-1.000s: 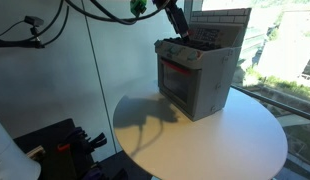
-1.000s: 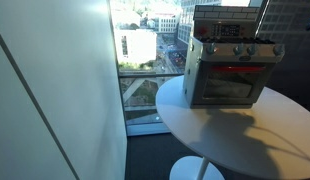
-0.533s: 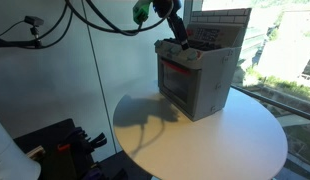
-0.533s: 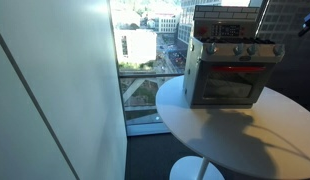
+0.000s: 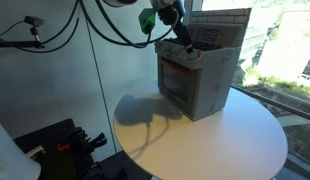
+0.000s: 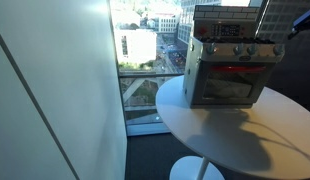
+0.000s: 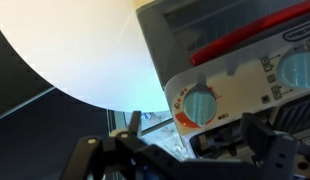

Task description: Turn the first knob from the right to the right.

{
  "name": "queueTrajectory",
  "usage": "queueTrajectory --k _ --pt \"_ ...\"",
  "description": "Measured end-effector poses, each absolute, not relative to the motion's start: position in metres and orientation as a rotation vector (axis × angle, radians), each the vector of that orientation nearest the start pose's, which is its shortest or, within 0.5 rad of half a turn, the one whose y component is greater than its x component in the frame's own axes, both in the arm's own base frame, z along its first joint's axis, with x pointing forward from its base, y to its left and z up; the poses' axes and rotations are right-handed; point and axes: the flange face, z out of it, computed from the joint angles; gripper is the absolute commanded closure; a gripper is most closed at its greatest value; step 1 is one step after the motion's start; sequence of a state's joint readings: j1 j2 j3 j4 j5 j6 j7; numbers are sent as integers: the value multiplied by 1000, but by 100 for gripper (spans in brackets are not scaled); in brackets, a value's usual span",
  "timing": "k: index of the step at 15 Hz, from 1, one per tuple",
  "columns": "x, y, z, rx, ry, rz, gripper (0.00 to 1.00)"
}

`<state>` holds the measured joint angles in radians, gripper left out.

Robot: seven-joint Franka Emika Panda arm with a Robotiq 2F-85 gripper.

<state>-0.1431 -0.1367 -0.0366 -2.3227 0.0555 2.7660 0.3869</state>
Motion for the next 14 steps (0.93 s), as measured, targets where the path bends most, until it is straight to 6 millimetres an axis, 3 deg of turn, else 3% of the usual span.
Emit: queueTrajectory --k 14 --pt "564 -88 447 -2761 859 -866 0"
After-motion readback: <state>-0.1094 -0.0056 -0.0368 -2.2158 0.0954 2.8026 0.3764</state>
